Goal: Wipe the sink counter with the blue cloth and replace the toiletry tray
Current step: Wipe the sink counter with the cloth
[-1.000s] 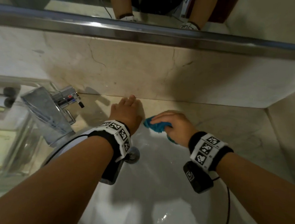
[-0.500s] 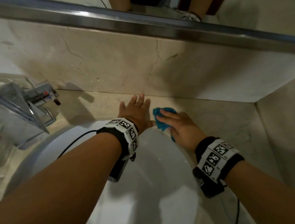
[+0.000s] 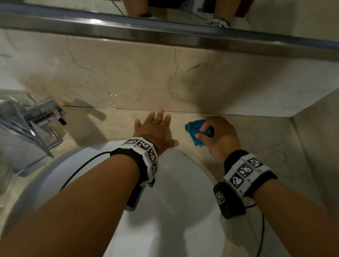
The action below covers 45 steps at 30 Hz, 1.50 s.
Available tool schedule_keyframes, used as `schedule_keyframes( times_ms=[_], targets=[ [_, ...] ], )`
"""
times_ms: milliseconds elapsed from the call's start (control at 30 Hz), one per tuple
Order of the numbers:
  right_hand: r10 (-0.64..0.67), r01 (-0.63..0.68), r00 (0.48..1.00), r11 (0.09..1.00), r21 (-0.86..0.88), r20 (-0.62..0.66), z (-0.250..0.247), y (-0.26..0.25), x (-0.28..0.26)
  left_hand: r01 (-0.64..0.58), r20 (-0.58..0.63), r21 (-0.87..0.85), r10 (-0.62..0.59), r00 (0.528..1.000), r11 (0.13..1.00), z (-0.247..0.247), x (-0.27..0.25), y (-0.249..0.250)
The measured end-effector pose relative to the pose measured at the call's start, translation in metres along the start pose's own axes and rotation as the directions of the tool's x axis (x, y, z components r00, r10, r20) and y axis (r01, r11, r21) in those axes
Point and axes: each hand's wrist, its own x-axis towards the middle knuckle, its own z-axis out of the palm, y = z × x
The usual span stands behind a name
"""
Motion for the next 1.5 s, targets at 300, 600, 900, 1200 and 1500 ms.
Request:
schedule_keyframes(
  times_ms=[300,600,900,1200,1500],
  targets=[
    [-0.185,0.221,0.964,0.957,-0.189,0.19,0.013,-0.005,0.004,0.007,-0.02,0.005,-0.006,1.0,1.0,-0.002,0.0,0.002],
    [-0.343,0.345,0.938,0.927,-0.146,0.038,0.022,0.0,0.0,-0.006,-0.019,0.019,0.006,1.0,1.0,0.002,0.004,-0.001],
    [-0.066,0.052,0.997,0.971,-0.233,-0.049,-0.007,0.017,0.038,-0.023,0.013,0.025,0.022,1.0,0.999,0.0,0.004,-0.004],
    [-0.458,0.47,0.88,0.878,-0.089,0.129,0.01,0.003,-0.021,-0.027,0.018,0.063,0.026,1.0,0.998,-0.002,0.003,-0.003],
    [0.037,-0.045,0.999,0.971,-0.234,-0.038,-0.004,0.031,0.03,-0.037,0.013,0.062,0.036,0.999,0.997,-0.003,0.0,-0.004]
  ],
)
